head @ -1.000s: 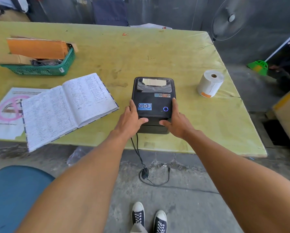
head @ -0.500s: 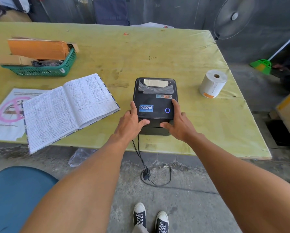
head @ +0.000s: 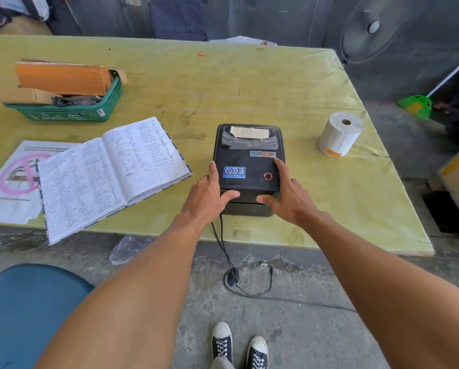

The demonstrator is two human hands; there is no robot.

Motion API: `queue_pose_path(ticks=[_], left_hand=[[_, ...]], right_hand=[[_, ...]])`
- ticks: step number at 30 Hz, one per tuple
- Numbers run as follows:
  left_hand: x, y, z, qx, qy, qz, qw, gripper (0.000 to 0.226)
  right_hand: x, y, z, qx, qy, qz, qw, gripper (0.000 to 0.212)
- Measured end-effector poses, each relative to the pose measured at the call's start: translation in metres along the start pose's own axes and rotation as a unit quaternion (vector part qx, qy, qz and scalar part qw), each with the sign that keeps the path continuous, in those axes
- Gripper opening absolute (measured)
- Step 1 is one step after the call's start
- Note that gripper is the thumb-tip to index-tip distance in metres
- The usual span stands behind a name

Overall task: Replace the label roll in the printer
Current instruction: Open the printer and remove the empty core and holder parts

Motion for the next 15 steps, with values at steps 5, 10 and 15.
queue_pose_path(ticks=[5,10,15], left_hand=[[-0.011,0.002,0.01,0.024,-0.035,-0.001,0.999,0.102],[-0.036,-0.008,0.039,0.045,-0.101,0.003,0.994,0.097],[-0.057,-0.02,0.078,0.039,-0.121,0.007,0.992,0.09]], right_hand=[[-0.015,0.007,0.005,-0.006,-0.004,0.01,1.0,0.093],[-0.047,0.027,0.022,-0.011,-0.051,0.039,0.998,0.076],[-0.072,0.045,0.047,0.03,-0.066,0.061,0.995,0.072]])
Point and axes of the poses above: each hand's wrist, its own z-axis towards the middle knuckle, its own x-axis out of the palm, y = z × x, the point moved 2 cm from there along z, towards the middle knuckle, and after that the axes turned 9 degrees about -y, right-handed, at the moved point
